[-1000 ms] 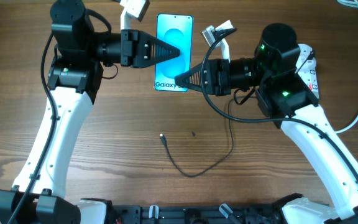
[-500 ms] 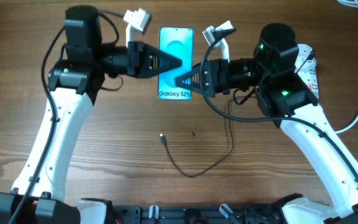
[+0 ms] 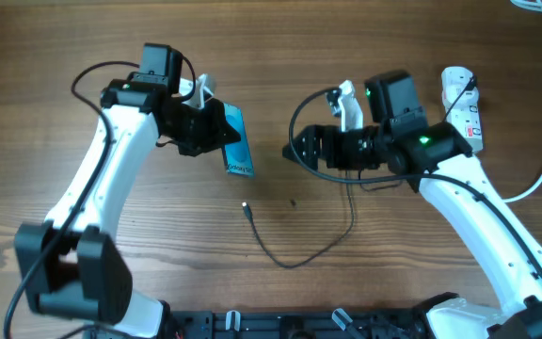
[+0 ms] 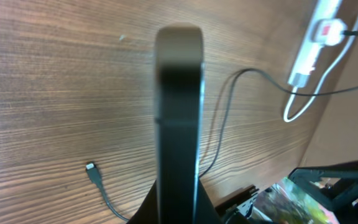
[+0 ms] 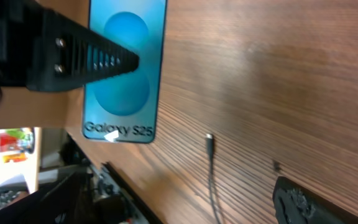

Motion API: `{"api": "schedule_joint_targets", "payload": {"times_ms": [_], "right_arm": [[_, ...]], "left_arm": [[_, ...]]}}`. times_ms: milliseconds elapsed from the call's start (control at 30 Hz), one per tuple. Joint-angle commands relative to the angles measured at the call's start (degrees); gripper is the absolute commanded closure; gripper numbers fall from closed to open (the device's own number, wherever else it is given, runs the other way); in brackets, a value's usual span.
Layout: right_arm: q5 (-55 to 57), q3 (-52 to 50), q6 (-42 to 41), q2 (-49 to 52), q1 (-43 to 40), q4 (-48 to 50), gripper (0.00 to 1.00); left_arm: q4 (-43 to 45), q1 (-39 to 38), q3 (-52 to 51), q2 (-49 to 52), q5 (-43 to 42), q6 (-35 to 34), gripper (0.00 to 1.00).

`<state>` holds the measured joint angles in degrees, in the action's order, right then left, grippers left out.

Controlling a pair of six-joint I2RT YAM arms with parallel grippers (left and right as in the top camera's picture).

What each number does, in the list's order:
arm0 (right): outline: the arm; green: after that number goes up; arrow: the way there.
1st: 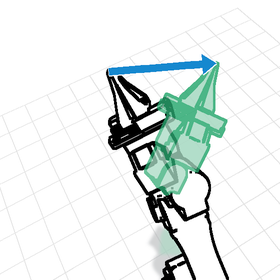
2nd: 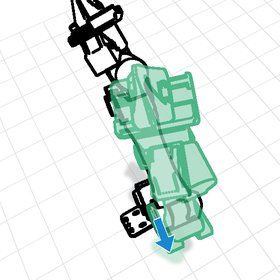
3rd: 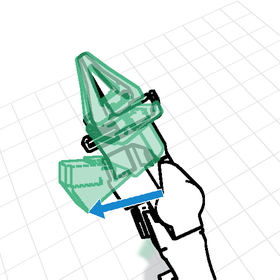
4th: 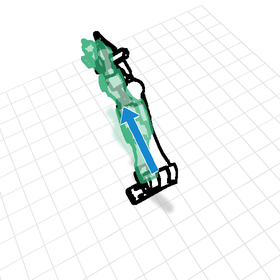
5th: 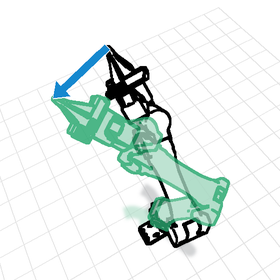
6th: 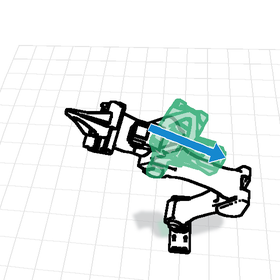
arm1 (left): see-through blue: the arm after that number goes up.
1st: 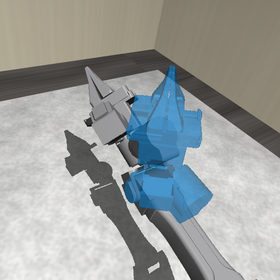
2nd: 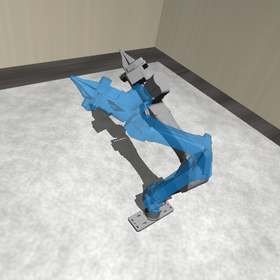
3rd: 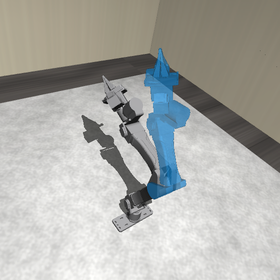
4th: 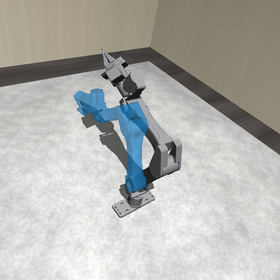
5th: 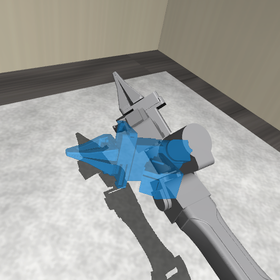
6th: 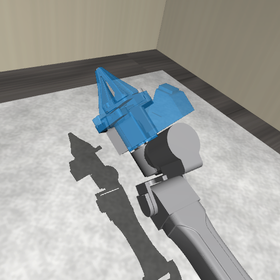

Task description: Plug charger to phone and switch on socket

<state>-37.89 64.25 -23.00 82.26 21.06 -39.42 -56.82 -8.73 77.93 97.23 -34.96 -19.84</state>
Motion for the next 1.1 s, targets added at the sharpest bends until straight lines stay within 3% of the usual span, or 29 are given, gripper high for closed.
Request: {"api": "schedule_joint_targets", "payload": {"times_ms": [0,67,133,233,367,567,800,833,900,1000,1067], "right_arm": [[2.5,-2.4,2.4,1.8,0.2,-0.1,0.00],[2.5,-2.8,2.4,3.3,1.3,0.3,0.03],[2.5,-2.9,1.4,6.0,4.2,1.3,0.23],[5.5,-2.9,-2.3,10.6,12.3,3.7,0.40],[18.3,-2.9,-5.8,15.5,25.8,5.4,0.61],[28.7,-2.4,-8.7,23.4,37.5,0.2,0.62],[32.1,-1.2,-8.0,24.6,37.7,-1.9,0.67],[32.1,-1.2,-8.0,24.8,37.7,-1.8,0.80],[34.4,-1.2,-8.1,24.8,36.7,-2.4,0.89],[41.8,-1.2,-7.8,24.8,26.6,-10.8,0.92],[39.8,-1.2,-2.9,24.8,21.4,-12.1,0.89]], "left_arm": [[0.0,0.2,-0.3,4.6,-4.0,-0.1,0.96],[0.0,0.3,-0.3,5.7,-5.4,0.0,0.96],[0.5,1.3,-0.3,5.9,-9.2,-0.1,0.96],[2.4,7.5,-0.3,5.9,-17.2,-0.1,0.96],[1.7,17.3,-0.3,5.9,-17.3,0.0,0.96],[-0.8,22.3,-0.3,5.9,-17.5,0.2,0.96],[-0.9,22.3,-0.3,5.9,-17.5,0.2,0.96],[-0.9,22.3,-0.3,5.9,-17.5,0.2,0.96],[-0.9,22.3,-0.3,5.9,-17.5,0.2,0.96],[-0.9,22.3,-0.3,5.9,-17.5,0.2,0.96],[-0.9,22.3,-0.3,5.9,-17.5,0.2,0.96]]}}
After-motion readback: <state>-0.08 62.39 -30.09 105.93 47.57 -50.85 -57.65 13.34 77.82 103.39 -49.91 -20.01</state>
